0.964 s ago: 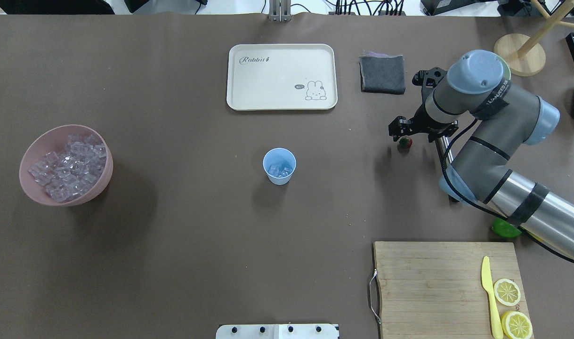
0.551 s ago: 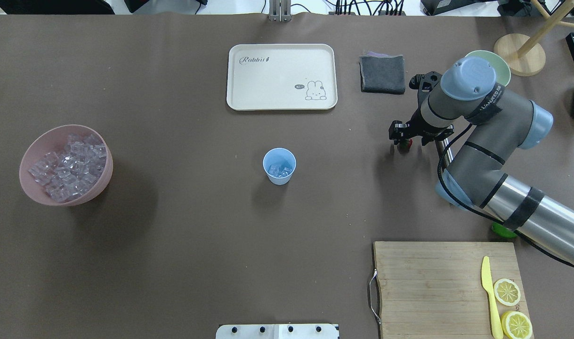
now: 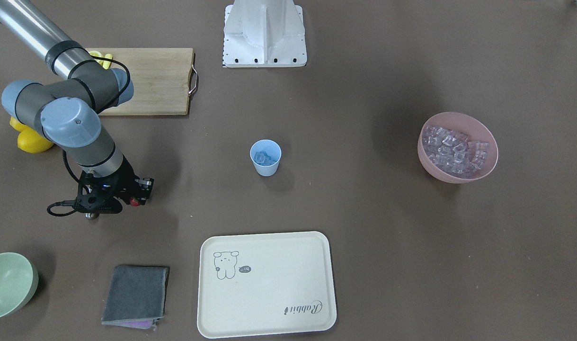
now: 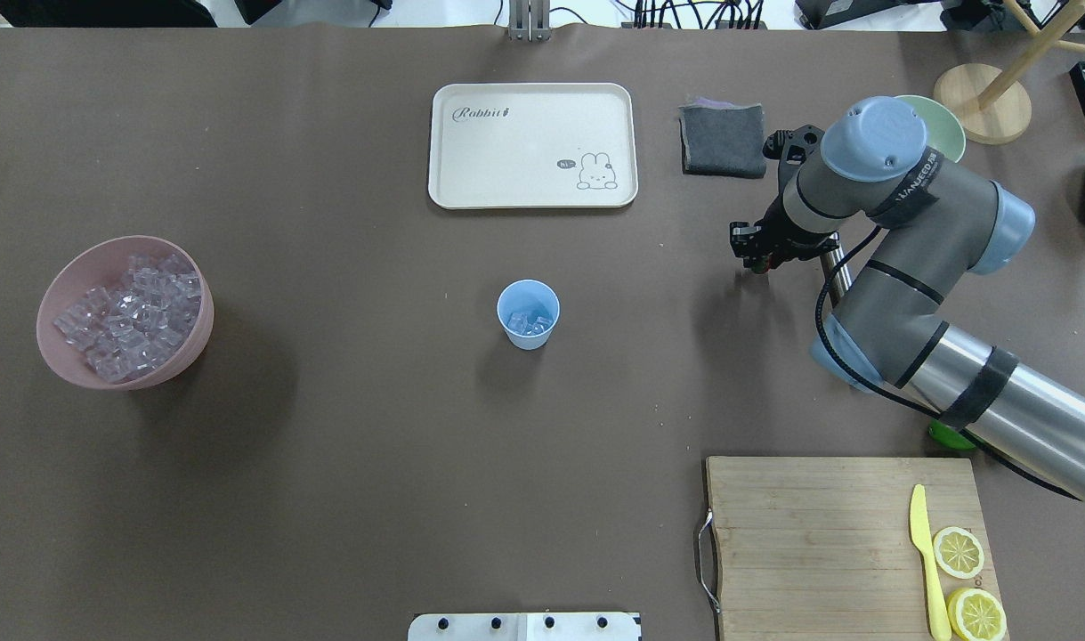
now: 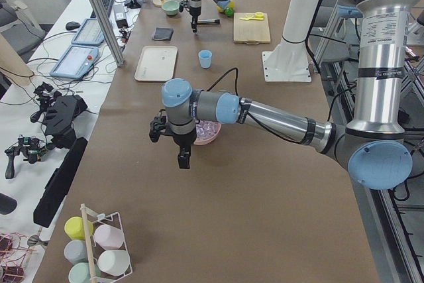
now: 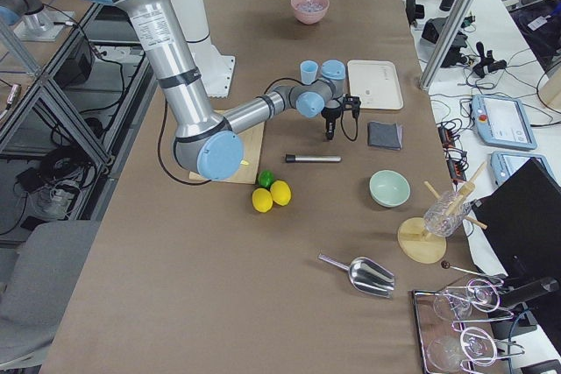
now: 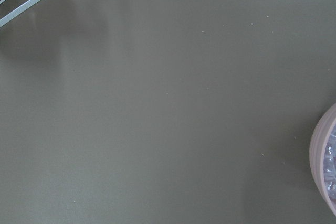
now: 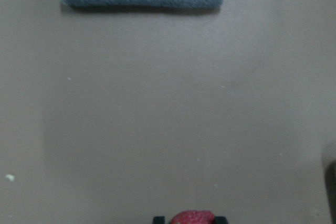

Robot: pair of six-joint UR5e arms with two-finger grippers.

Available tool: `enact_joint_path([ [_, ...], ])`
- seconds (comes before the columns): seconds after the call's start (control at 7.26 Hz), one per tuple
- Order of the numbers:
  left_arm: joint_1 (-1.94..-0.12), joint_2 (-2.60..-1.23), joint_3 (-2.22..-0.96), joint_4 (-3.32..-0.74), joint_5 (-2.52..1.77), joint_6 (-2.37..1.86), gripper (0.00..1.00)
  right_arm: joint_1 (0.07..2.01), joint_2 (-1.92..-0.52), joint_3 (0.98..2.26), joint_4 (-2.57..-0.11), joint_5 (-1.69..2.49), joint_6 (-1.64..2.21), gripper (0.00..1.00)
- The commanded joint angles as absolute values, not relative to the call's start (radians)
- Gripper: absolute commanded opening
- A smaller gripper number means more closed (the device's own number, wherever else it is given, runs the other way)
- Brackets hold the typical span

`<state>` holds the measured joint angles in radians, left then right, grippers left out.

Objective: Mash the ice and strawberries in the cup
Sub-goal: 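Lift the strawberry with the right gripper and carry it over the light-blue cup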

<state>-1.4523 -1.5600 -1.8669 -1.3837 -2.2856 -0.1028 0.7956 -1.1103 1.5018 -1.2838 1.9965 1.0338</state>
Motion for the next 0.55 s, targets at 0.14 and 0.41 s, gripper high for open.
enact_joint_path([
  [0.14, -1.453, -1.560, -1.868, -1.384, -2.286, -0.103, 0.98, 0.760, -0.991, 1.505, -1.305, 1.935, 1.035, 0.00],
  [0.41, -1.453, -1.560, -1.868, -1.385, -2.286, -0.103, 0.98, 0.726, -0.893, 1.555, -1.447, 1.933, 1.046, 0.00],
])
